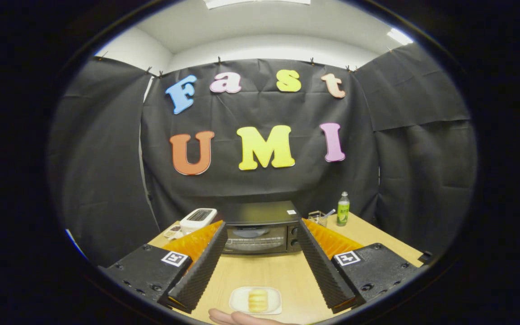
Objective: Open the toaster oven, put the food inside, and close the toaster oven door.
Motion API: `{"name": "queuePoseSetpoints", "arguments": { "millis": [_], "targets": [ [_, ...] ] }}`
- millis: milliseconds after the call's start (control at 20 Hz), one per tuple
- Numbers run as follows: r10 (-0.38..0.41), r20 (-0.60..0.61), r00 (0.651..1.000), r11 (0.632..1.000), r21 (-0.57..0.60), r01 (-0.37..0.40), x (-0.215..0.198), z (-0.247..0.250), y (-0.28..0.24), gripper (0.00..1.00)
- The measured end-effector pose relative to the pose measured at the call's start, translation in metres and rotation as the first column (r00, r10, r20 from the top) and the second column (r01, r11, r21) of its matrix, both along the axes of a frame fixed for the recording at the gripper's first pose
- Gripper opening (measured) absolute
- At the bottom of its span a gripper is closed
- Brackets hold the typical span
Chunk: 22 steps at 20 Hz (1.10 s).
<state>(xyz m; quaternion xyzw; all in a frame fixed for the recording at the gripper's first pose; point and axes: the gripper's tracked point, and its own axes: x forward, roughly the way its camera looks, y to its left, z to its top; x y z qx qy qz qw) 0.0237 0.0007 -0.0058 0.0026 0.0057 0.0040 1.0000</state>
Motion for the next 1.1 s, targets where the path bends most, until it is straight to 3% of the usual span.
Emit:
{"name": "queuePoseSetpoints", "arguments": {
  "millis": [350,650,1100],
  "targets": [
    [-0.041,-0.025,0.999,0.998,-0.04,0.04,0.056,-0.023,-0.002,1.0],
    [-0.02,-0.128,0.992,0.998,-0.054,0.013,0.128,-0.071,0.012,1.0],
    [0.07,-0.179,0.981,0.997,-0.028,-0.076,0.218,-0.116,0.049,1.0]
  ]
}}
